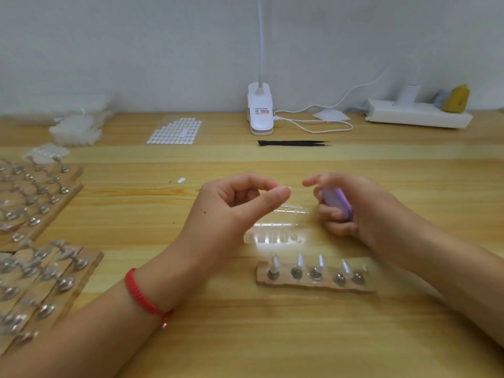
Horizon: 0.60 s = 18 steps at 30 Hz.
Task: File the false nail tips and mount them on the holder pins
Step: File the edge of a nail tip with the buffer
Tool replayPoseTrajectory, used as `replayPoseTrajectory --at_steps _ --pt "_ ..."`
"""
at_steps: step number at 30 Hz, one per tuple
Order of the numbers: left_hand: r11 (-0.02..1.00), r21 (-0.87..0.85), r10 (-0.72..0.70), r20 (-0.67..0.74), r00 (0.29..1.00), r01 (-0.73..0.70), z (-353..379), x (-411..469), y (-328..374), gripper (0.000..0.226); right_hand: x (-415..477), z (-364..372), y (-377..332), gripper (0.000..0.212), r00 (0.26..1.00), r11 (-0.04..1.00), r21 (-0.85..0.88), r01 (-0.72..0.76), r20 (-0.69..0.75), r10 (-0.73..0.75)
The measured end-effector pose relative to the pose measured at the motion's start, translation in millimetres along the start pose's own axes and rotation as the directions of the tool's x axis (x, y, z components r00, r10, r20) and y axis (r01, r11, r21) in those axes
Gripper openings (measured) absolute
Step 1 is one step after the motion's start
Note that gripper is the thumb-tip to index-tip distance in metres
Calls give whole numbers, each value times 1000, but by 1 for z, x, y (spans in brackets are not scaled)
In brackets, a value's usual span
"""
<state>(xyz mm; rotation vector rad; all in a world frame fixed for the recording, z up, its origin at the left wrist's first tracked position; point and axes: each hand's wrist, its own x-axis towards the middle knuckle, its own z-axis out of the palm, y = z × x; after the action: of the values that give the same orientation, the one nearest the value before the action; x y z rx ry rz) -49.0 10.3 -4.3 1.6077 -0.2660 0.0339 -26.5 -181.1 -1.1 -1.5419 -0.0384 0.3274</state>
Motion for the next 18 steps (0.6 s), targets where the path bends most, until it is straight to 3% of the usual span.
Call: replayPoseTrajectory --at_steps 2,5,10,18 --pt "1000 -12 -26 -5 1000 26 2 -1 -2 17 1 -2 -2 31 997 960 278 -47 70 28" --pt "997 -45 -58 -24 998 57 3 0 -5 16 0 -5 3 25 986 888 451 -89 164 15" --pt "997 -44 -69 -53 996 67 5 1 -8 16 3 -5 10 35 983 953 302 -25 183 -32" --pt "998 -4 -66 -33 997 66 5 2 -9 13 0 0 11 30 975 978 208 29 210 -73"
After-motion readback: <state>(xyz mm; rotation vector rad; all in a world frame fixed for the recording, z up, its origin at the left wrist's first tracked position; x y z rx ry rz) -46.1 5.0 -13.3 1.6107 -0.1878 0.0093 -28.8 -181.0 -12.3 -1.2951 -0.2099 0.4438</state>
